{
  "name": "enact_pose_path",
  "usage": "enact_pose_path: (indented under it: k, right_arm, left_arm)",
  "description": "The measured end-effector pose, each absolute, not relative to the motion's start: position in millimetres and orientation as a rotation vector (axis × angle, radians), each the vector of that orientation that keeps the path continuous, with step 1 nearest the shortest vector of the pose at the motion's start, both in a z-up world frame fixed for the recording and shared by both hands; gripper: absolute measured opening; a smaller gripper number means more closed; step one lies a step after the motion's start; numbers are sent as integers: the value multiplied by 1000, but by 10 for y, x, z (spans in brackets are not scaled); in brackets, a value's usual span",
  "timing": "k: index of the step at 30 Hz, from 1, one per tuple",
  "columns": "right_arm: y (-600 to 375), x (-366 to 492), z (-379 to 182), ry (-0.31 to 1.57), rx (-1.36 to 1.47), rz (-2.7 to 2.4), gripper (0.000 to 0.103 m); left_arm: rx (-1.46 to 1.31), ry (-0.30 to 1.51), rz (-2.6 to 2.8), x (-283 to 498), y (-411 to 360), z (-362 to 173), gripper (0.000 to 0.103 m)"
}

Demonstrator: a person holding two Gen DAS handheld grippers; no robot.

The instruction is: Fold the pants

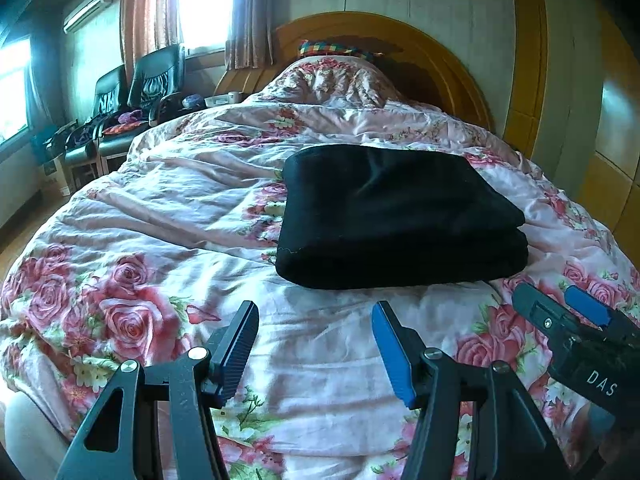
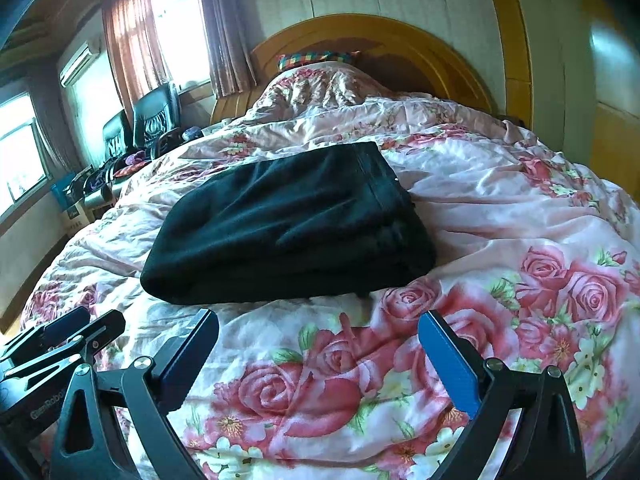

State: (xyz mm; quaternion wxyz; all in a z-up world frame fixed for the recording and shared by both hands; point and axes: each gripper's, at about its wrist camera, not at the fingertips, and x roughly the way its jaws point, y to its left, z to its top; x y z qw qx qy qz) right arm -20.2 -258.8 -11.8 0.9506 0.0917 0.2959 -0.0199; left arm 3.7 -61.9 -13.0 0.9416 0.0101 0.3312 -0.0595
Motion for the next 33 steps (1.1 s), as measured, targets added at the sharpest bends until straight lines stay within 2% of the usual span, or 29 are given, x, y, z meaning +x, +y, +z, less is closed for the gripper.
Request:
enact_pose_path:
  k: [33]
  right_arm:
    - [-2612,-159,-202,640,208,-57,100]
  left_arm:
    - [-9,756,-111,116,-582,-290,60]
